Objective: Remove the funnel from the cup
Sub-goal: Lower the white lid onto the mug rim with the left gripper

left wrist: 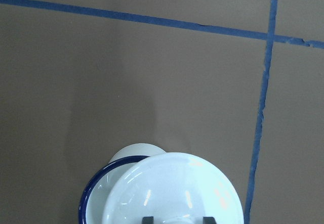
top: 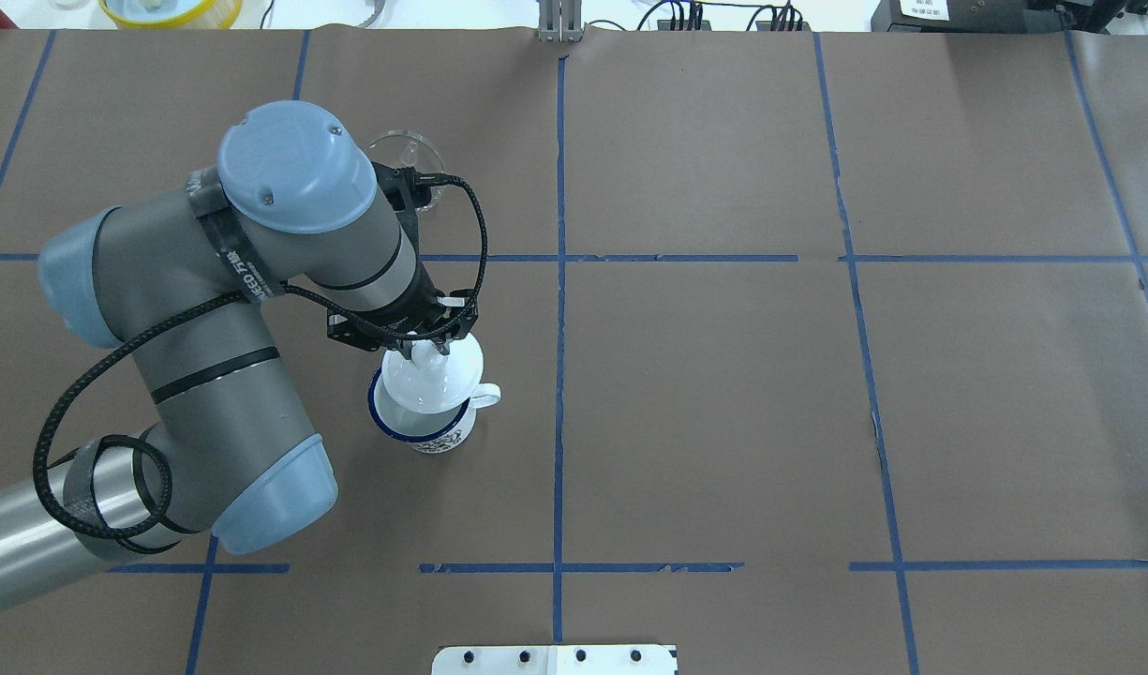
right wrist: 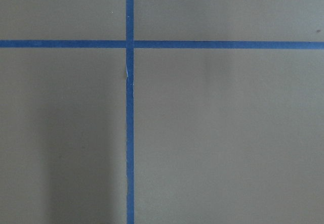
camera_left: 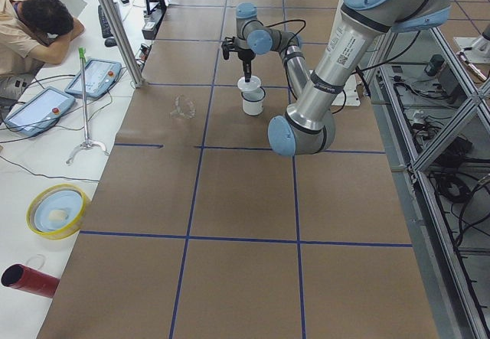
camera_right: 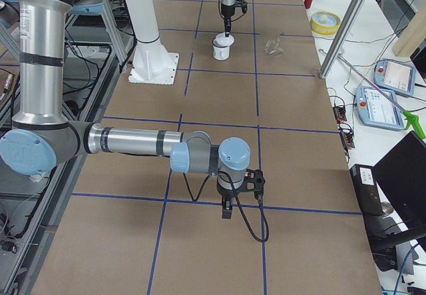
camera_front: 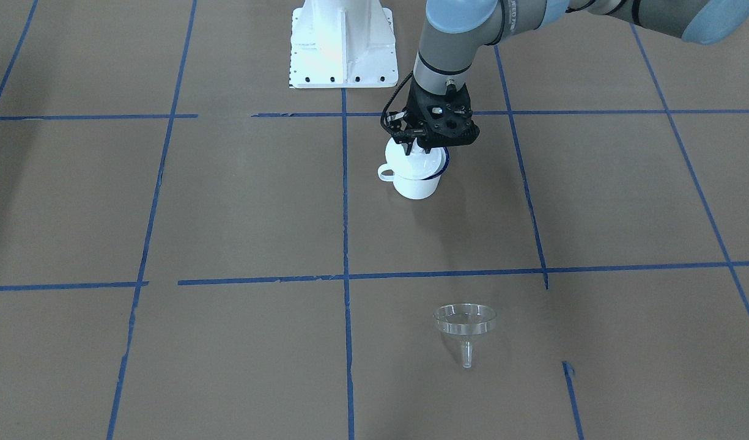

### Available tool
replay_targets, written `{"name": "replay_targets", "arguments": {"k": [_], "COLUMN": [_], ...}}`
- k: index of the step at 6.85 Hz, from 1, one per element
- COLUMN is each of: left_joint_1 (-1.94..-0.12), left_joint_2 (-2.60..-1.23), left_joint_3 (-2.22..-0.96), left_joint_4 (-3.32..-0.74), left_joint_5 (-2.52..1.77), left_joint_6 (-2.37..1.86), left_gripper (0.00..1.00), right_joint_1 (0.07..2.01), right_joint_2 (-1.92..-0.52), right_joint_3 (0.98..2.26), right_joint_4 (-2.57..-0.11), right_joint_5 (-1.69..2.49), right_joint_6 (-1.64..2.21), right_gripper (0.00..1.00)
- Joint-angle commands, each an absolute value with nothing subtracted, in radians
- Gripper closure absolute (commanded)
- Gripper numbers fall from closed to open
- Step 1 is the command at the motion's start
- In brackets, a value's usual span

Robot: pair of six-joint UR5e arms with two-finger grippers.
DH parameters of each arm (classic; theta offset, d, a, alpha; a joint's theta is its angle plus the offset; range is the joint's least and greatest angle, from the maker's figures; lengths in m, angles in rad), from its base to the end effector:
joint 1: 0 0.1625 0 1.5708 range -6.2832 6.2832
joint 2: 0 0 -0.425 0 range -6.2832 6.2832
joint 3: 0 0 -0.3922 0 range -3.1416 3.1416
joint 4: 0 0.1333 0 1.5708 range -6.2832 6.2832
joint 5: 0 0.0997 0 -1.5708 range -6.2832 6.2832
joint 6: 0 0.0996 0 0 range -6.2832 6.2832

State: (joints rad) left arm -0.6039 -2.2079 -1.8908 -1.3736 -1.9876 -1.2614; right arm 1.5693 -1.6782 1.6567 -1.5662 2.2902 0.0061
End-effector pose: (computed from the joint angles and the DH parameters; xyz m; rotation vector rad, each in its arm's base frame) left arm 0.4523 -0.4250 0.1808 -0.0257 0.8463 -0.1184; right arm 0.0670 -0.4451 0.6701 -0.0189 -0.7193 0.0105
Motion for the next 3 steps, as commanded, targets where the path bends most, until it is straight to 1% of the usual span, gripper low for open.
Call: {"name": "replay_targets", "arguments": {"k": [1, 3], "left_joint_1": [-0.601, -0.598], "left_joint_2": [-2.177, -2.174], "left_joint_3": [-1.911, -1.930], "left_joint_4": [-1.390, -1.388], "left_joint_5": [-1.976, -1.977], "left_joint_6": [-1.258, -1.264], "left_gripper": [1.00, 1.00], "right_joint_1": [1.569, 1.569], "right_joint_2": [-1.678, -1.678], "right_joint_3": [1.657, 1.657], "right_joint_4": [-1.566, -1.566], "right_joint_5": [2.290, 2.290], "right_joint_6": [0.006, 0.006], "right_gripper": [0.00, 0.00]}}
